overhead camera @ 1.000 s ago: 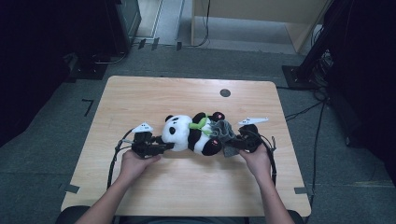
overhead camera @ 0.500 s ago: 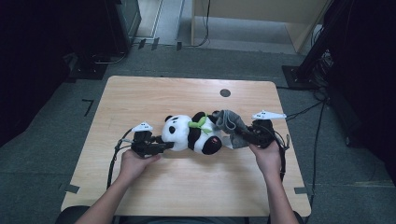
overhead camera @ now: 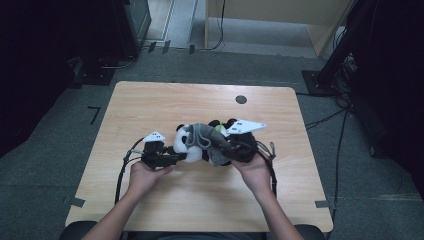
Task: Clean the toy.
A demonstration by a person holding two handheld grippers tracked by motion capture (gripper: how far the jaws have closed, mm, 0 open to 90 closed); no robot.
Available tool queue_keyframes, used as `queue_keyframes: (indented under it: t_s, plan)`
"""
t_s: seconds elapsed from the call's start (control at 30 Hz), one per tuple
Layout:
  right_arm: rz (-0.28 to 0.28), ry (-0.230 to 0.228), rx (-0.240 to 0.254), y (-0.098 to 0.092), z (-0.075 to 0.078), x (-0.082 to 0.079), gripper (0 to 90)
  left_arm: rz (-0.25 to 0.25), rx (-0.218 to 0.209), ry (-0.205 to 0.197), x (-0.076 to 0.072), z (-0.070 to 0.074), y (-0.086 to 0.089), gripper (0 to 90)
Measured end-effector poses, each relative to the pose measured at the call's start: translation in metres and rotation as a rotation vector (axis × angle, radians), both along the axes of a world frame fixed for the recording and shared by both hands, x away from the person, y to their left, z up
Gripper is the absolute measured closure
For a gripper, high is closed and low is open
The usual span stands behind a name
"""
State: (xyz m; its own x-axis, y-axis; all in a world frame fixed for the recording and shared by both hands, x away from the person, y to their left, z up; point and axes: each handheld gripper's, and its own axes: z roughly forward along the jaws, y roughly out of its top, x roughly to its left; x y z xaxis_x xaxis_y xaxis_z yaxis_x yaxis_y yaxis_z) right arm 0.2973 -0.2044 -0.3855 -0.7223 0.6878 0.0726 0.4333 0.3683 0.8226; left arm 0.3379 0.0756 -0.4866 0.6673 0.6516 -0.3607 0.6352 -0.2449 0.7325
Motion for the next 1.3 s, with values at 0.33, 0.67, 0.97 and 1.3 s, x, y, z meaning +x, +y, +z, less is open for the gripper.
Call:
queue_keyframes:
  t_s: [0.33, 0.67, 0.97, 1.3]
  plan:
    - [0.001, -0.108, -0.234, 0.037, -0.039, -0.007, 76.9, 0.001, 0.001, 0.017, 0.001, -0.001, 0.001, 46.6]
    - [0.004, -0.127, -0.219, 0.035, -0.062, -0.022, 77.5, -0.002, 0.004, 0.039, 0.003, -0.002, 0.002, 47.3]
    - [0.042, -0.095, -0.244, 0.039, -0.073, -0.028, 77.6, -0.001, 0.005, 0.056, 0.004, -0.003, 0.003, 47.8]
    - [0.07, 0.042, -0.346, 0.04, -0.096, -0.022, 77.9, -0.004, 0.014, 0.047, 0.004, -0.002, 0.003, 47.9]
